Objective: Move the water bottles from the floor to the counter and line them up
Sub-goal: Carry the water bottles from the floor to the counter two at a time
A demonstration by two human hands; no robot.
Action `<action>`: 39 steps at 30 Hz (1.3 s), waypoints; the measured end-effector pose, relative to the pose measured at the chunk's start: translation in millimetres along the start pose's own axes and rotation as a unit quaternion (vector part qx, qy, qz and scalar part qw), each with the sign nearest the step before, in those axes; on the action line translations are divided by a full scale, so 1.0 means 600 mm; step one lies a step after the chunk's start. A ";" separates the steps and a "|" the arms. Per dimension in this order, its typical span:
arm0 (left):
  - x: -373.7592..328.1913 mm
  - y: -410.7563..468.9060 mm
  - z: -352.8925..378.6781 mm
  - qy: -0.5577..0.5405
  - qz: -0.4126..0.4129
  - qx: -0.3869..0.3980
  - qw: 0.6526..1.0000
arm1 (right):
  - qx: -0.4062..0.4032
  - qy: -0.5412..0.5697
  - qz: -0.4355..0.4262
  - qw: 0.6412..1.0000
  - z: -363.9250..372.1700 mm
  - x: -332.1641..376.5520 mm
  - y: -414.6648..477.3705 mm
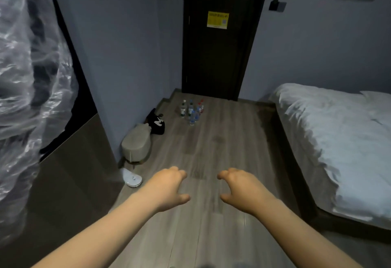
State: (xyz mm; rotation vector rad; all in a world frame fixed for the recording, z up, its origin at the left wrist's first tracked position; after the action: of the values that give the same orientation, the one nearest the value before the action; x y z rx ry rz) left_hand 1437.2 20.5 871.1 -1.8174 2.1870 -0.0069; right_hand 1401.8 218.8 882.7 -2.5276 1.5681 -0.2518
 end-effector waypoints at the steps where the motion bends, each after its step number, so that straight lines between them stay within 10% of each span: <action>1: 0.014 0.033 -0.004 -0.001 0.000 0.004 1.000 | 0.001 -0.002 0.000 1.000 -0.005 -0.010 0.034; 39: 0.340 1.207 -0.262 -0.044 -0.017 0.038 0.998 | 0.041 0.053 -0.020 0.998 -0.232 -0.437 1.185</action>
State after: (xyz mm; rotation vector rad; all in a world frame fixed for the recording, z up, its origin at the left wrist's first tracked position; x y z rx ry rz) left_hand 673.3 -59.3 837.4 -1.7794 2.0672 -0.0156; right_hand 636.7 135.4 845.8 -2.5213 1.5114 -0.4532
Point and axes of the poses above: each hand's wrist, its own y-axis towards the middle knuckle, its own z-axis out of the palm, x = y × z, the point moved 2 cm from there along y, towards the middle knuckle, and after that the axes turned 3 degrees about z, right-handed, at the moved point
